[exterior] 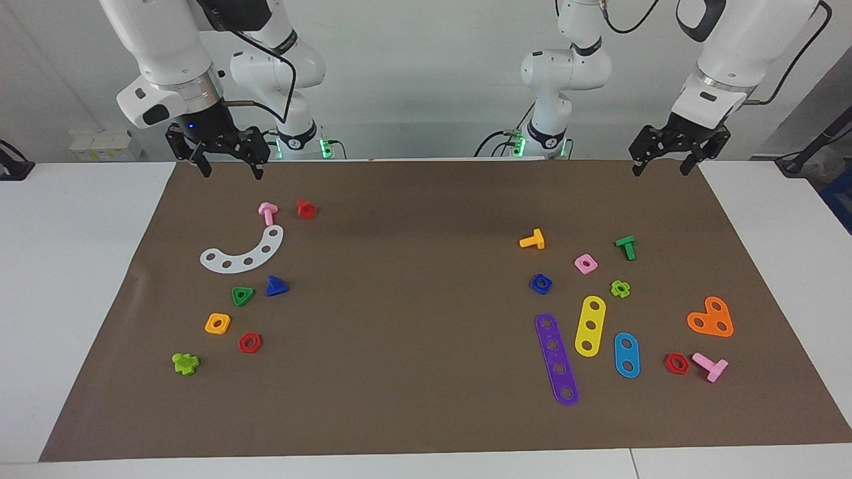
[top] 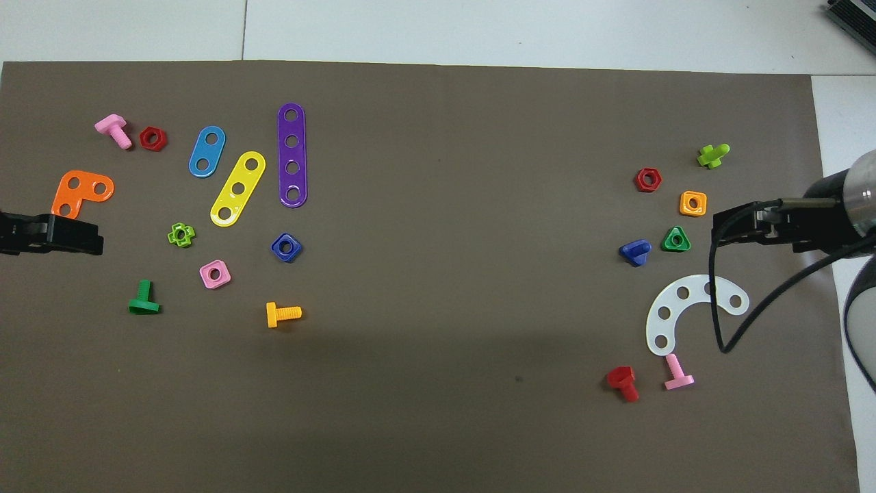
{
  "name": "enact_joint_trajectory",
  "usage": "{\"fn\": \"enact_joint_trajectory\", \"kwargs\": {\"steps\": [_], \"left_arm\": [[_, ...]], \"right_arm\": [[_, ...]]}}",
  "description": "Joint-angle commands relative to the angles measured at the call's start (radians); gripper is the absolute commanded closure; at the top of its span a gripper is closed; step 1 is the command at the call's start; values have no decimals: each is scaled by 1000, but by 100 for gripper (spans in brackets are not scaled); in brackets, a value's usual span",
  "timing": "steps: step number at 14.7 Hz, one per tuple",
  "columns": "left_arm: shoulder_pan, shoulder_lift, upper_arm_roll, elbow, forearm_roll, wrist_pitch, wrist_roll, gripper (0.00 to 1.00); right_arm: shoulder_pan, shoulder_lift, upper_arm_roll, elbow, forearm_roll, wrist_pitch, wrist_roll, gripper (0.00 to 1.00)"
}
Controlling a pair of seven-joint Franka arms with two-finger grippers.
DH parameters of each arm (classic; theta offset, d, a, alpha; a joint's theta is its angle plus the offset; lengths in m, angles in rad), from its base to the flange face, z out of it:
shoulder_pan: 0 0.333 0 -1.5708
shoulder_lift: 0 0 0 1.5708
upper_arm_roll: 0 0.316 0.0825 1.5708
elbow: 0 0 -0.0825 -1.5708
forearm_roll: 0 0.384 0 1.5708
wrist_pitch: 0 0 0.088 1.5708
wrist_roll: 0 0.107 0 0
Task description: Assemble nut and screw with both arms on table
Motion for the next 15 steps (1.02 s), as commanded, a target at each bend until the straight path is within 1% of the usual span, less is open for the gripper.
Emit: {"fn": "enact_joint_trajectory", "kwargs": {"steps": [1,7,9,12,15], "left_arm": [[3,-18,-1,-25,-16,16,4,0],[-8,-18,-1,-40,-18,35,-5,0],[-9,-29,-3,-103,-48,106,-10,0],[-54,-27,-4,-174,-58,179,-11,0],[-126,-12,-4,-273,-58,330,-14,1]], "right_arm": [[-2,-30,1,-36,9,24,-12,0],[-13,-28,1,-33,20,25,-20,0],[-13,-28,1,-35,21,25,-20,0],[-11,-26,1,-39,21,42,-21,1],[-16,-23,-1,-59,21,71,-21,1]]}}
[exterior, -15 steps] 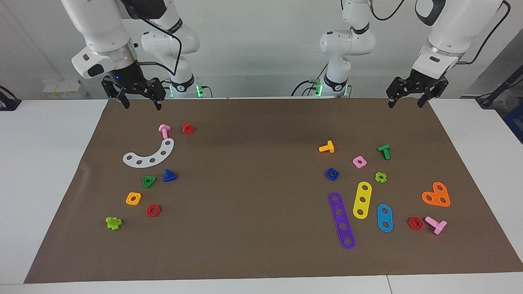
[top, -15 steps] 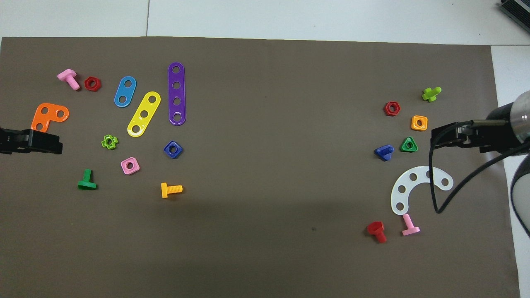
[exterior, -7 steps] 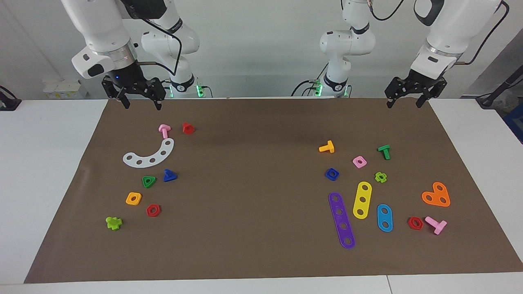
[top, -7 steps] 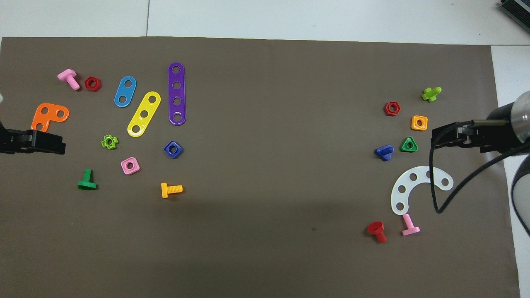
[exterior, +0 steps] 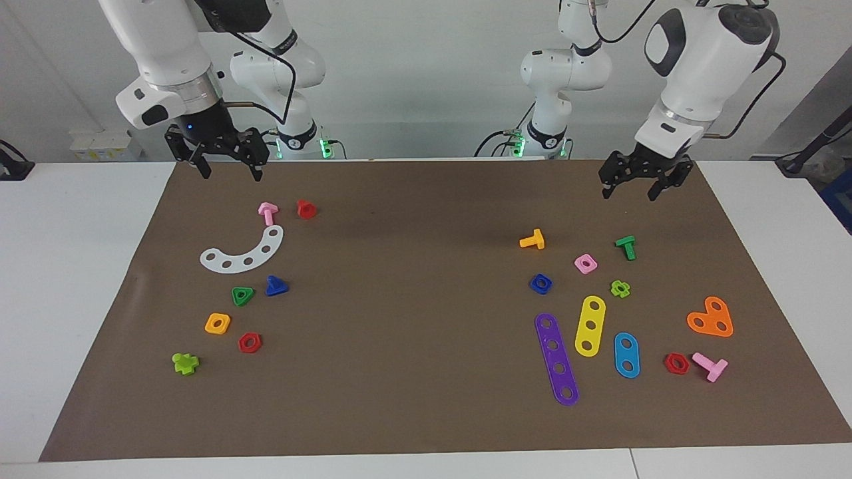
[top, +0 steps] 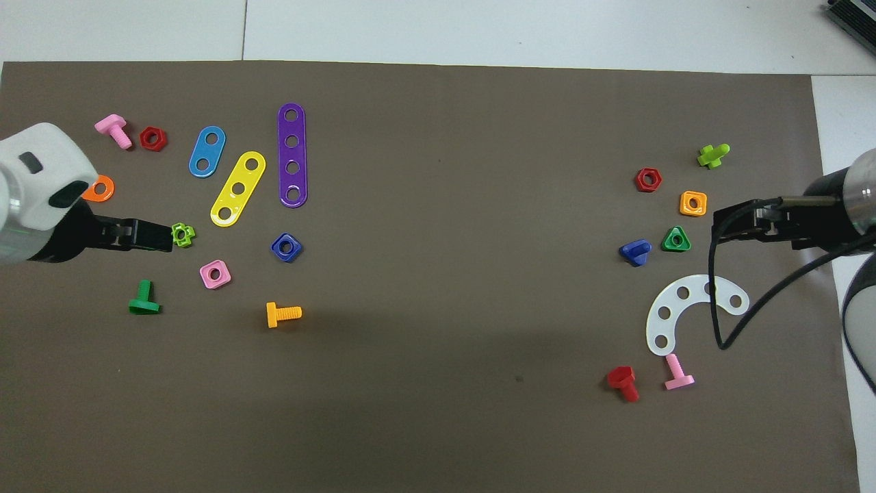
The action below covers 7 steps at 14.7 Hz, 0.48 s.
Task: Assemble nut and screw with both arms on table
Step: 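Reach the left gripper toward the blue square nut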
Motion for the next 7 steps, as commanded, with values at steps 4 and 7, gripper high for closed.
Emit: {"fn": "enact_joint_trajectory", "kwargs": {"steps": [4,7], "left_arm": [[-134,96,12,-169,-10,338,4,3],[-149,129,12,-237,-8,461,98,1]], "right_arm": [[-34,-29,0,-139,21,153,-24,2],[-57,-54,-1,-272,21,306,-35,2]]}}
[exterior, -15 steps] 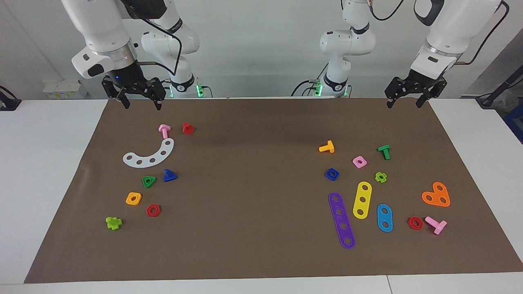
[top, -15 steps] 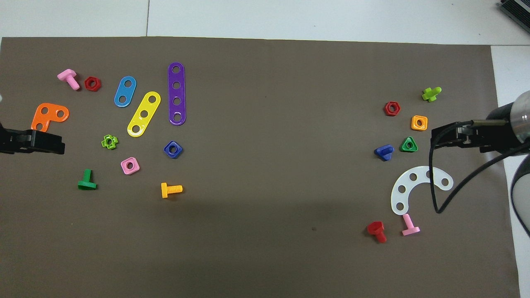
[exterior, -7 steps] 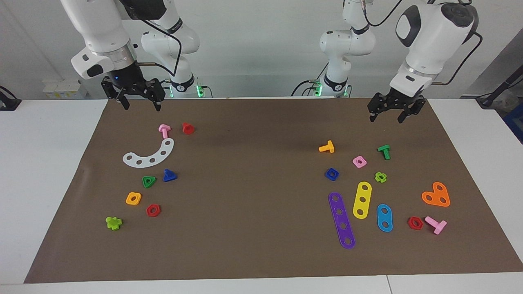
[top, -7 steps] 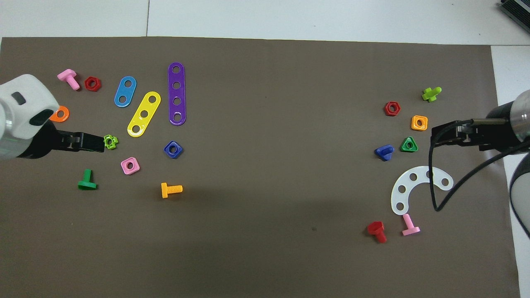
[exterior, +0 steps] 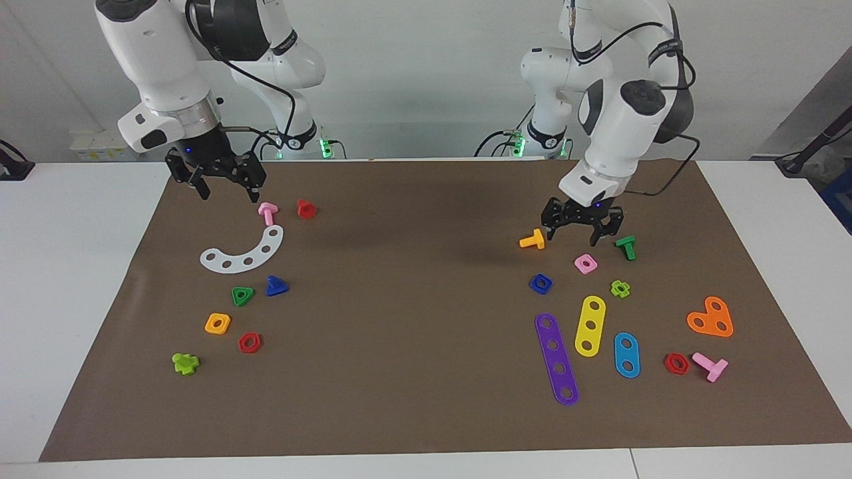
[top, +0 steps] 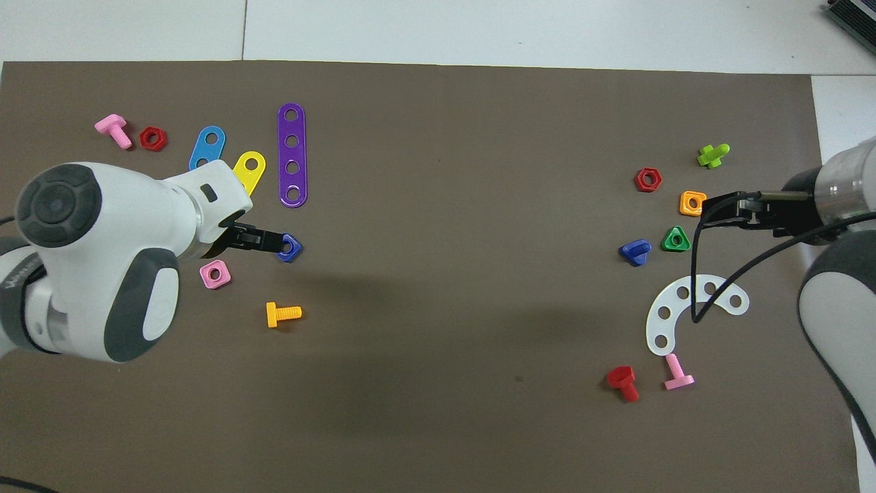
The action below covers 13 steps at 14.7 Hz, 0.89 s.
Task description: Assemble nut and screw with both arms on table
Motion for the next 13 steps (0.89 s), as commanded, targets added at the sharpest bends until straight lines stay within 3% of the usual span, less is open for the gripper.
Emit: {"fn": "enact_joint_trajectory", "kwargs": {"steps": [1,4,7,13], "left_arm": [[-16,-1,16,-65,-8,69,144,1],[-17,50,16,-79,-8,127,231,0],[-43,143,16,-78,-8,256,231,0],[-40,214,17,-76,-6,270,347,0]], "right_arm": [[-31,-36,3,-126,21,111,-50,3],[-34,8,3,-131,20,119,-76,8],[-44,74,5,-206,20,268,-111,8],[-4,237,5,-286,20,526,-142,11]]}}
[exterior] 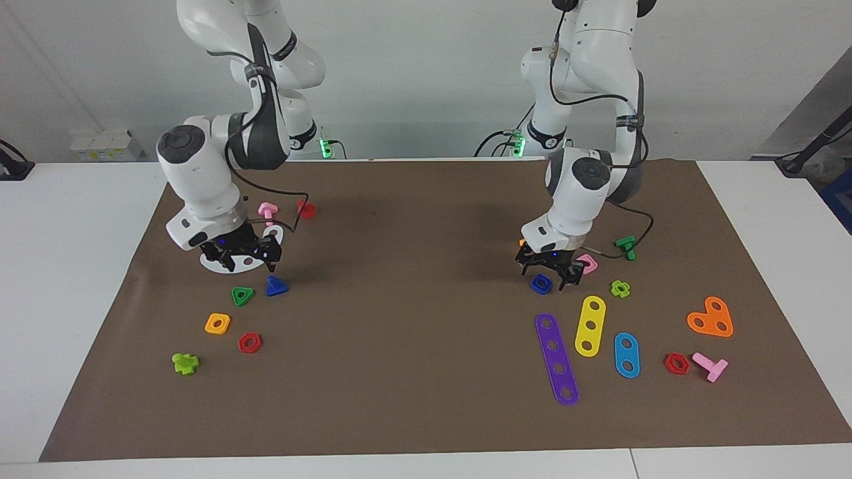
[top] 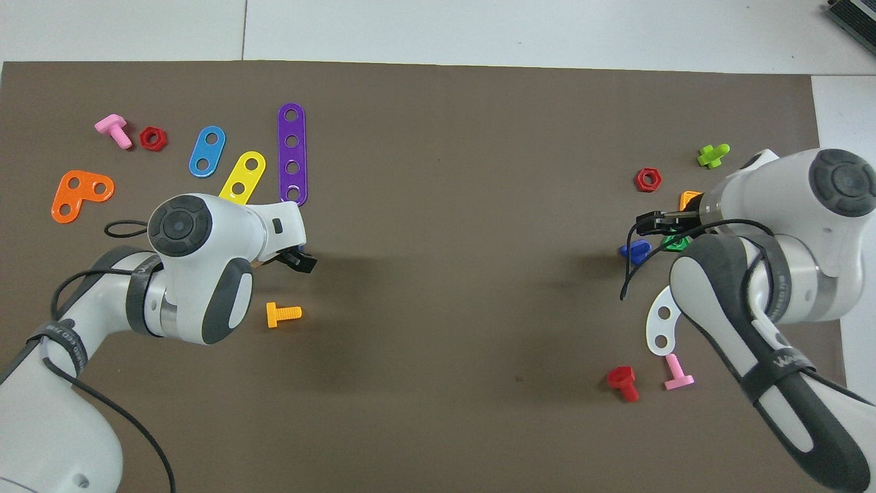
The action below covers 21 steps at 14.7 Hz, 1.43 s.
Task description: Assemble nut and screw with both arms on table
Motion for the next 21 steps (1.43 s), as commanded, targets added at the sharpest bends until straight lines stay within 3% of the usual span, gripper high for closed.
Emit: {"fn": "enact_joint_trajectory", "kwargs": {"steps": [1,3,5,9,10,12,13,14,15,18,21], "left_arm": [[-7,1,14,-5,-7,8,63,0],[-9,3,14,-6,-7,6,65,1],[-9,6,14,-8,-7,11,63,10],[-12,9,16,-22,-7,6,54,47],[-12,7,16,-23,-7,6,52,60],[-10,7,17,-16,-7,0,8,84],[-10,9,17,-8,-8,-3,-51,91],[-9,7,16,4,-8,-6,-139,96],[-10,0,17,10,-8,-31,-226,100],[5,-29,25,110,-8,-246,-361,100],[20,-48,42,268,-7,-510,-494,100]], "right_arm": [[15,26,3,-45,20,90,-32,13],[38,49,3,-60,20,119,-30,17],[38,49,3,-85,20,145,-35,21],[40,40,3,-106,14,129,-44,27],[40,40,2,-106,12,125,-53,29],[40,40,3,-106,12,125,-55,42],[40,40,3,-105,12,124,-55,54],[40,40,2,-106,11,124,-58,73],[37,39,2,-105,11,119,-58,100],[44,42,5,-91,11,105,-38,100],[121,51,6,-62,9,112,58,100]]}}
